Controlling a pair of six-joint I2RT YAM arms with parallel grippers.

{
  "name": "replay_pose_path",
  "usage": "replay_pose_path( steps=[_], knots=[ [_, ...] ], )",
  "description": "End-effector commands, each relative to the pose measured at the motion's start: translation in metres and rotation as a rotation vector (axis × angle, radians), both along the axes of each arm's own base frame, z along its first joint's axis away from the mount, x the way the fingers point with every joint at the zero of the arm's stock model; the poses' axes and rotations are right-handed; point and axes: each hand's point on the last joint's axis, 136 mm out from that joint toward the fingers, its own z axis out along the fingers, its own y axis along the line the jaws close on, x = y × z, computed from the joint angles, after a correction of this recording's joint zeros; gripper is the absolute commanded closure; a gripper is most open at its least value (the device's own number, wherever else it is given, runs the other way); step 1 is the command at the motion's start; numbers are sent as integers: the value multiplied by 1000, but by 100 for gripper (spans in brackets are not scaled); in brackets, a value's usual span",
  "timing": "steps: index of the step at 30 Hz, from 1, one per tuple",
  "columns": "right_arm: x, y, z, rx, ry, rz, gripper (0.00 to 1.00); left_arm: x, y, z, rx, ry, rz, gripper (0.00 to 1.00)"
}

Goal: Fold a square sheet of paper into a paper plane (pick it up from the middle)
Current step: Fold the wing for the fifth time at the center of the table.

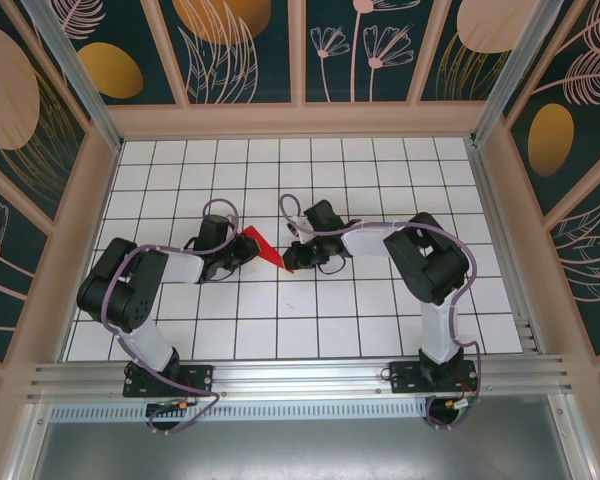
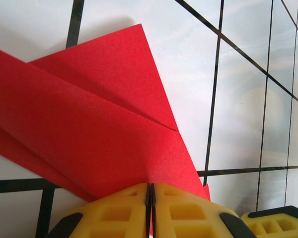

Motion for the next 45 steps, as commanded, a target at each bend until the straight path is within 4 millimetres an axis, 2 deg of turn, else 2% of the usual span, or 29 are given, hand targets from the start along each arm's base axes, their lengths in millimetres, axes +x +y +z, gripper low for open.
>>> replay_pose_path(
  steps=[1,7,12,18,27,31,34,38,41,45],
  knots=[
    [-8,-20,-10,-79,24,-14,88,-20,17,-45,115,137,27,88],
    [-6,-18,-2,-32,37,-18,92,-19,17,-44,117,136,23,88],
    [-8,-20,8,-24,6,9,82,-19,17,-44,118,135,21,88],
    [-17,-25,7,-35,-53,89,81,-19,16,-45,119,137,17,88],
    [-7,-34,-6,-93,-51,47,91,-19,17,-45,120,138,18,88],
    [0,-38,0,-85,-71,14,91,-20,17,-45,122,139,17,88],
    [2,-34,14,-54,-102,16,87,-19,17,-45,120,137,17,88],
    [2,-28,29,-35,-165,45,76,-19,16,-45,119,139,16,89],
    [2,-23,26,-63,-189,71,70,-19,16,-45,118,140,15,89],
    [-1,-12,21,-84,-202,112,67,-19,16,-46,120,142,14,88]
  ],
)
